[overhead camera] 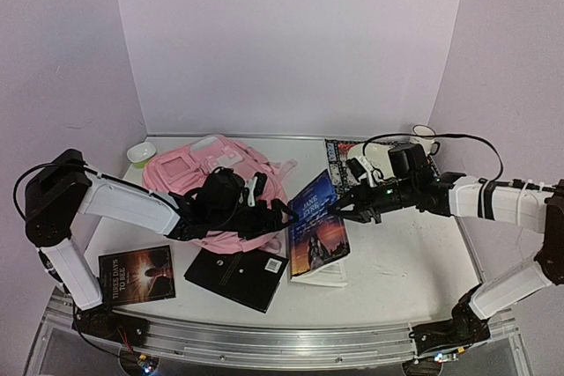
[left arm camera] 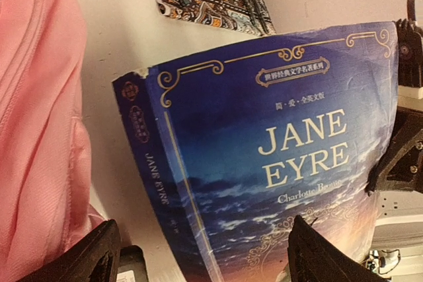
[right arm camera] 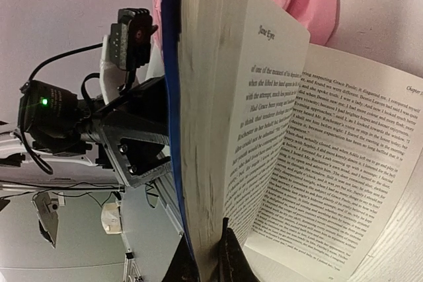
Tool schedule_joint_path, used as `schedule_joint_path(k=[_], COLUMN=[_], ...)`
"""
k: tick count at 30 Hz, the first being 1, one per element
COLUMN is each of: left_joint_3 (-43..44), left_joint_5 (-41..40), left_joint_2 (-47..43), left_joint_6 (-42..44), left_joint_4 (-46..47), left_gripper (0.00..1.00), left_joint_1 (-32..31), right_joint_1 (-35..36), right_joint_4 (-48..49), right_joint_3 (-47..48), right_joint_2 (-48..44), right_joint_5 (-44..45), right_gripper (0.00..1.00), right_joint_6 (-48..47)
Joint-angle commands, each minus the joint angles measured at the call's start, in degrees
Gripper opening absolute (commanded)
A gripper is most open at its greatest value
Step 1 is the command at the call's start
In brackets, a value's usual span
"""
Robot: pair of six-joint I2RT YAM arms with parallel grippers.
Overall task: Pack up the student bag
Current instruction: Pass from the right arm to the left
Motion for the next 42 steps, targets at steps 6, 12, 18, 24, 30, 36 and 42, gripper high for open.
schedule_joint_path(k=[6, 12, 18, 24, 30, 36, 42], left_joint_3=[-2.92, -3.44, -3.63, -6.66, -8.64, -10.20, -11.30], left_joint_5=[8.21, 12.19, 15.87, 19.58, 20.11, 19.42, 19.32], left_joint_2=[2.98, 7.95, 11.36, 14.11, 12.69, 10.01, 7.84], left_joint_6=[-5.85, -10.44, -13.71, -20.78, -22.49, -22.16, -22.20], left_joint_4=[17.95, 24.71, 33.25, 53.54, 60.88, 61.99, 63.68], left_gripper=[0.89, 0.89, 0.87, 0.74, 0.55, 0.39, 0.30], left_joint_1=[1.76, 2.17, 2.17, 2.17, 2.16, 2.17, 2.17], right_joint_1=[0.06, 1.00, 3.17, 3.72, 3.66, 3.67, 3.70], right_joint_4=[17.66, 26.93, 31.00, 31.95, 31.67, 29.17, 23.45], right_joint_3=[-0.73, -3.06, -2.99, -4.18, -6.56, -8.10, -7.98], right_joint_2=[-3.66, -2.94, -1.58, -0.14, -0.25, 0.03, -0.13], right_joint_5=[-7.75, -8.83, -8.46, -7.63, -6.43, -5.01, -3.14], right_gripper=[0.00, 0.00, 0.00, 0.00, 0.00, 0.00, 0.00], right_joint_6=[6.36, 11.17, 12.30, 12.57, 12.04, 10.31, 7.12])
